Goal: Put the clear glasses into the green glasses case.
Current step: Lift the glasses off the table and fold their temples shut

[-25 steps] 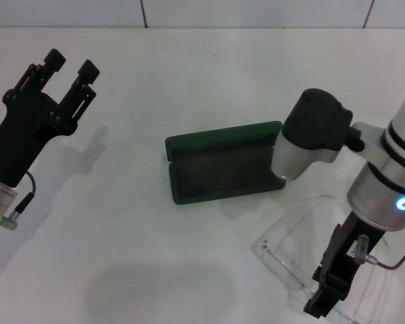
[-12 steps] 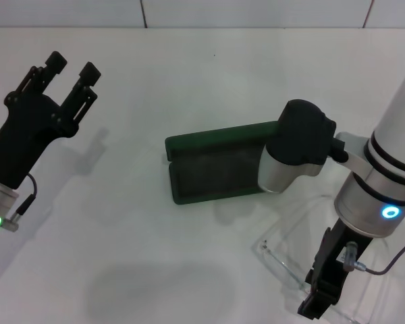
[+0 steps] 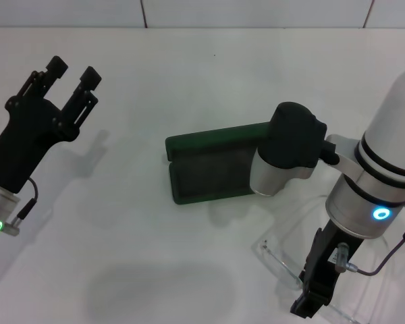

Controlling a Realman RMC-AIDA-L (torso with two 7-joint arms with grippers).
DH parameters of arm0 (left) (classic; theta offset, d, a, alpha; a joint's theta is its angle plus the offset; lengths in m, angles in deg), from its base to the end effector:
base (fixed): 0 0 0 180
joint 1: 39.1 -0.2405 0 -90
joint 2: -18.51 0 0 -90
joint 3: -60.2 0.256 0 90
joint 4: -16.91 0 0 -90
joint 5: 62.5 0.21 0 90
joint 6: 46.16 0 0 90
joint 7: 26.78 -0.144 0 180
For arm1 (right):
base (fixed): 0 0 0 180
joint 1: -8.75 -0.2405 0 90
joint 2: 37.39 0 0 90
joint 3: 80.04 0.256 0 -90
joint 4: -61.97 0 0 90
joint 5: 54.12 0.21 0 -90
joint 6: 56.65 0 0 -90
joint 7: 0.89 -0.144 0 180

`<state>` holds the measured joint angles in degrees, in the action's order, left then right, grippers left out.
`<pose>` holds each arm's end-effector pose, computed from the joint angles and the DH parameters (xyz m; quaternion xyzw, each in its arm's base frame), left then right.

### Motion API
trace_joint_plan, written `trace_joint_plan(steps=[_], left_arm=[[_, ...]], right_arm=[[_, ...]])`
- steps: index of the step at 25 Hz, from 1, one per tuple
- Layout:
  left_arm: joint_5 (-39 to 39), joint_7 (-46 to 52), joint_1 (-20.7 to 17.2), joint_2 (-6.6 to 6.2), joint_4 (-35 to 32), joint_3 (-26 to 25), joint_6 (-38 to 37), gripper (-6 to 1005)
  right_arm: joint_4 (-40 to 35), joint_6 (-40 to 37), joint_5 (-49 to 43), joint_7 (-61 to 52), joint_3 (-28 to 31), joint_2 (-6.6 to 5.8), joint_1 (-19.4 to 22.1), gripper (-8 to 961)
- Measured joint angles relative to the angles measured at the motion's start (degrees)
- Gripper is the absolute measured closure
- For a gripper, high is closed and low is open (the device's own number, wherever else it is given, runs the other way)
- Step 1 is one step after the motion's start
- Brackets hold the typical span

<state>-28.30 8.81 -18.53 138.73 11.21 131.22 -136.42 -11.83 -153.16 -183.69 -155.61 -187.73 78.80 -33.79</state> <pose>-0.2958 0.2798 -0.0142 -0.7404 -0.2098 -0.4789 0.4224 0.1321 0.2833 -0.0730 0.9300 -0.2250 0.2869 0.0457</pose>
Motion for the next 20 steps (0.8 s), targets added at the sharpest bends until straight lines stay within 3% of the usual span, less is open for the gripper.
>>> trace_joint_plan(steps=[15, 20], left_arm=[[0.1, 0.1, -0.8, 0.07, 0.0, 0.0, -1.5, 331], [0.1, 0.0, -0.7, -0.04, 0.0, 0.0, -1.5, 331]], right_arm=[[-0.1, 0.7, -1.3, 0.2, -2.2, 0.00, -0.6, 644], [-0.5, 0.4, -1.4, 0.2, -2.3, 0.00, -1.3, 639]])
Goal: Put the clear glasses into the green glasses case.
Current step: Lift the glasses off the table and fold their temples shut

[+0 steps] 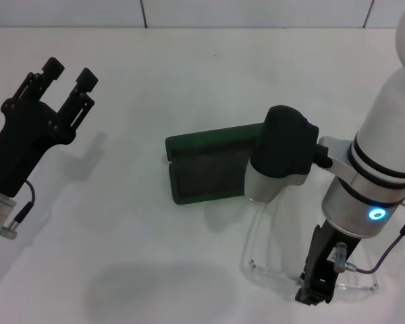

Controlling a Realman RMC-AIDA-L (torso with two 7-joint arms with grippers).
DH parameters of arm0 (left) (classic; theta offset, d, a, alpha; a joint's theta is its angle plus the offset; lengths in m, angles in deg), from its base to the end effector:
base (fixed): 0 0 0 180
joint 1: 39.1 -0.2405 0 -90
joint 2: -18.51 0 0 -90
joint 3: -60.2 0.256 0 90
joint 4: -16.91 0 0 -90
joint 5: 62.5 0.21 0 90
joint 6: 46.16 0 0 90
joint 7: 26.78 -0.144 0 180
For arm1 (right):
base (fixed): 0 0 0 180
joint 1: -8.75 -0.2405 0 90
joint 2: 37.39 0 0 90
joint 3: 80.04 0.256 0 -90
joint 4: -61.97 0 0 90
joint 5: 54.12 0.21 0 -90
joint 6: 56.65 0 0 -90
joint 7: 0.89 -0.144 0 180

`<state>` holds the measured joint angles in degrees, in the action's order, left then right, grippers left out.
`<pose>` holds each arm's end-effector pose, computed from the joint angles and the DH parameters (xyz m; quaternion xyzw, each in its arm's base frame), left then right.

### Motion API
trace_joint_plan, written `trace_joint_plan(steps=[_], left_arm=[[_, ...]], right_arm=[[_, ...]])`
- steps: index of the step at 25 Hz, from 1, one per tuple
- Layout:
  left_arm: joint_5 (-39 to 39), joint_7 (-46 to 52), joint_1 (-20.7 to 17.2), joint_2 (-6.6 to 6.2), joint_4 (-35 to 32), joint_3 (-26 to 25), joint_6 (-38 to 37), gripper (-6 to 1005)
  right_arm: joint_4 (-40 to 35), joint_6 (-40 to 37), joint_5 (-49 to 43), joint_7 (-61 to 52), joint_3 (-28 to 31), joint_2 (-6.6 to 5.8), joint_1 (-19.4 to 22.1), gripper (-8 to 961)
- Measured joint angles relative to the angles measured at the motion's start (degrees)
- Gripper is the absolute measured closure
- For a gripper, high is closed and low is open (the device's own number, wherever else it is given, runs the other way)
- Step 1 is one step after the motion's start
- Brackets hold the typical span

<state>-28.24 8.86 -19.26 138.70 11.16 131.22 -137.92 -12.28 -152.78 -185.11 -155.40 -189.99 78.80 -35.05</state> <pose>-0.2964 0.2746 -0.0123 -0.7375 -0.2060 -0.4857 0.4216 0.1288 0.2832 -0.0764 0.9313 -0.1960 0.3046 0.0374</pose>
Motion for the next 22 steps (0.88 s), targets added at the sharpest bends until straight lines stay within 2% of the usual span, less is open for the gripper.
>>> trace_joint_plan(steps=[1, 6, 12, 22], left_arm=[[0.0, 0.0, 0.0, -0.01, -0.1, 0.0, 0.0, 331], [0.0, 0.0, 0.1, -0.07, -0.3, 0.0, 0.0, 331], [0.0, 0.0, 0.3, -0.17, -0.5, 0.0, 0.0, 331], [-0.4, 0.1, 0.0, -0.33, -0.6, -0.2, 0.0, 331]], right_arm=[[0.0, 0.0, 0.0, 0.0, 0.0, 0.00, -0.1, 638], [-0.4, -0.1, -0.5, 0.1, 0.0, 0.00, -0.3, 761], [-0.9, -0.1, -1.4, 0.4, 0.0, 0.00, -0.3, 810], [-4.7, -2.6, -1.0, 1.1, 1.9, -0.23, 0.3, 819]])
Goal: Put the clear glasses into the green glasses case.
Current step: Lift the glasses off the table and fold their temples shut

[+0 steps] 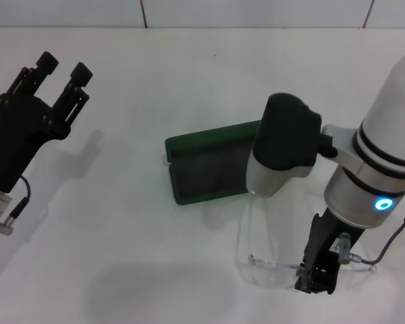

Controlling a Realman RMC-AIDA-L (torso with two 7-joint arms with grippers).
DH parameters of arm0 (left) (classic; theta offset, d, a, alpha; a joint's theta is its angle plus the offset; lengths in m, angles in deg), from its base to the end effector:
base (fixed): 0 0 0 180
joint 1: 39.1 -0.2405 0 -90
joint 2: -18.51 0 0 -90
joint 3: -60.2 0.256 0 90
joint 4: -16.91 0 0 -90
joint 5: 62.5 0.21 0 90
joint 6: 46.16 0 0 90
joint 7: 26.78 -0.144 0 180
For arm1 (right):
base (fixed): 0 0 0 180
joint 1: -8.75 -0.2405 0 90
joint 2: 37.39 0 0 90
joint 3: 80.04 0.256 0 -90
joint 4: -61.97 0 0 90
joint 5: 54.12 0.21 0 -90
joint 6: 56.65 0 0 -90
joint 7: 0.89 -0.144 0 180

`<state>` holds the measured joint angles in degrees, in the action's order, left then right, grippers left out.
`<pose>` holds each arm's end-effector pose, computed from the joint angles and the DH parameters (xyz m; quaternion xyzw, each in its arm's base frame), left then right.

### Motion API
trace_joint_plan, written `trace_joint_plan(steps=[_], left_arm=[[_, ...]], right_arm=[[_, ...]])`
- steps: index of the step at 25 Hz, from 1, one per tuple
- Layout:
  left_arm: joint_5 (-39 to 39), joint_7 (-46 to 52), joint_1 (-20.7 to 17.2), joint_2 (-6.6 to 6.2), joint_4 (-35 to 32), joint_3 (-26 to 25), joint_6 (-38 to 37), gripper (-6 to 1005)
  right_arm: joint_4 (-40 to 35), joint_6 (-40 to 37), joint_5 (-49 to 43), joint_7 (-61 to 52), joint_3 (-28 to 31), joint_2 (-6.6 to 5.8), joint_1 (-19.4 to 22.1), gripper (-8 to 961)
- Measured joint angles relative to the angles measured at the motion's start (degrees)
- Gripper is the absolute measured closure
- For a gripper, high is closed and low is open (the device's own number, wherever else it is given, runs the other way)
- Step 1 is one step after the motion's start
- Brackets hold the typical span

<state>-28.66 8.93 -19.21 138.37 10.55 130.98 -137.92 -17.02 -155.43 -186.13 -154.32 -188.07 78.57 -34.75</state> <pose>-0.2965 0.2775 -0.0073 -0.7349 -0.2002 -0.4875 0.4269 0.1167 0.2837 -0.0649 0.9396 -0.1682 0.2965 0.0301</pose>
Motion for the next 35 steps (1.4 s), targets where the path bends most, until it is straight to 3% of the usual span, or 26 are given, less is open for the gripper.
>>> trace_joint_plan(steps=[8, 22, 28, 30, 35], left_arm=[[-0.1, 0.2, 0.3, -0.01, 0.0, -0.1, 0.0, 331], [-0.5, 0.3, 0.0, 0.09, 0.1, -0.2, 0.2, 331], [-0.5, 0.4, -0.2, 0.17, 0.1, -0.3, 0.1, 331], [-0.5, 0.5, -0.2, 0.25, 0.1, -0.3, 0.0, 331], [-0.2, 0.6, 0.2, 0.36, 0.2, 0.1, -1.2, 331]], right_arm=[[-2.4, -2.3, 1.2, 2.6, 5.2, 0.09, 2.0, 828], [-2.1, -7.4, 13.9, 22.0, 25.5, -0.21, 10.9, 832], [5.5, -7.5, 21.0, 41.2, 36.7, -0.34, 14.5, 832], [12.1, -7.5, 24.2, 50.6, 40.5, -0.38, 14.6, 832], [21.2, -8.8, 27.6, 65.4, 43.7, -0.66, 14.1, 832]])
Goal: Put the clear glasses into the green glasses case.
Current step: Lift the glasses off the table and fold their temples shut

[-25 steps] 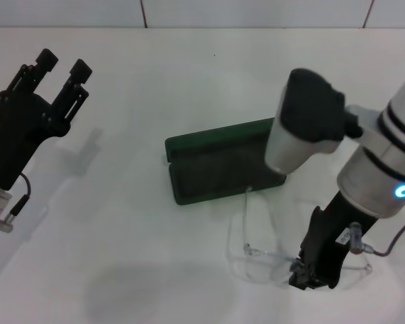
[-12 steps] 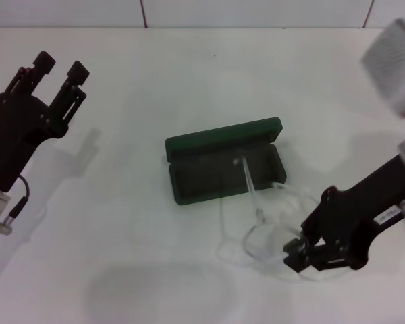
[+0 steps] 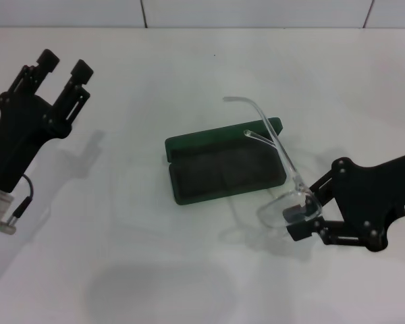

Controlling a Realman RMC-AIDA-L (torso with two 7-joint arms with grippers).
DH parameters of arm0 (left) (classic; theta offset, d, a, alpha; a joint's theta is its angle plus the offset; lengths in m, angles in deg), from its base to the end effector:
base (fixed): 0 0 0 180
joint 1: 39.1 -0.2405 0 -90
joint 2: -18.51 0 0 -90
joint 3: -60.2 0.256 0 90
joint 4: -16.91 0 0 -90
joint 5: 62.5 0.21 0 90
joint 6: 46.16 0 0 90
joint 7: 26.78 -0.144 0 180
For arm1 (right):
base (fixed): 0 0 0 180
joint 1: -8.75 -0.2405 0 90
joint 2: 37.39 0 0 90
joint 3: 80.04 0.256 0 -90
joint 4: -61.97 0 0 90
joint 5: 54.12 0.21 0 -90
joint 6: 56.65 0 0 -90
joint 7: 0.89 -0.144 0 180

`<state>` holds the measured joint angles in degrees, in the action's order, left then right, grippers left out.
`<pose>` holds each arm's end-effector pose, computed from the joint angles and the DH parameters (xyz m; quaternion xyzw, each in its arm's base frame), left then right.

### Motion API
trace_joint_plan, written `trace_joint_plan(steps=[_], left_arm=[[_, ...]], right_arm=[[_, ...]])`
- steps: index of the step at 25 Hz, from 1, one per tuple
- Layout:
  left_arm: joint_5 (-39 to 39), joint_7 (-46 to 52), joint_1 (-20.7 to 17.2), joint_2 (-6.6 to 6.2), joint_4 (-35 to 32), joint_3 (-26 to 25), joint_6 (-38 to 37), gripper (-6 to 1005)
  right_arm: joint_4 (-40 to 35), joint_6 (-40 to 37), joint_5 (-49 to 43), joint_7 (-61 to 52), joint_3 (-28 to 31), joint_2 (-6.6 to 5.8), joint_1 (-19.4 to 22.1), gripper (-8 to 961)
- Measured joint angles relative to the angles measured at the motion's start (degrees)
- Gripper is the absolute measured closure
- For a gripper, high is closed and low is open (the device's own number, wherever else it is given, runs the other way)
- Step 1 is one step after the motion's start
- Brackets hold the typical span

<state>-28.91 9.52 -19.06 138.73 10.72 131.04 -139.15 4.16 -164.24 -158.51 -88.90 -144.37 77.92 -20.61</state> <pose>-0.2925 0.2762 -0.0081 -0.7304 -0.1996 -0.4998 0.4205 0.1870 0.2982 0.0205 0.9788 -0.0368 -0.1849 0.0800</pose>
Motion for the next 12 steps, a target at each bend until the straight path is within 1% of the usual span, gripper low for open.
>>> trace_joint_plan(steps=[3, 6, 12], left_arm=[[1.3, 0.1, 0.6, 0.01, -0.1, 0.3, -0.6, 331], [3.5, 1.5, 1.8, -0.03, -0.1, 0.3, -1.6, 331], [6.1, 11.6, 4.3, -0.70, -0.4, 0.3, -2.0, 331]], right_arm=[[3.6, -0.3, 0.2, 9.0, 0.1, 0.30, 0.4, 832], [5.7, -0.4, 0.8, 13.0, -0.2, 0.50, 0.5, 833], [10.3, 0.1, 1.1, 18.1, -0.2, 0.47, -0.2, 833]])
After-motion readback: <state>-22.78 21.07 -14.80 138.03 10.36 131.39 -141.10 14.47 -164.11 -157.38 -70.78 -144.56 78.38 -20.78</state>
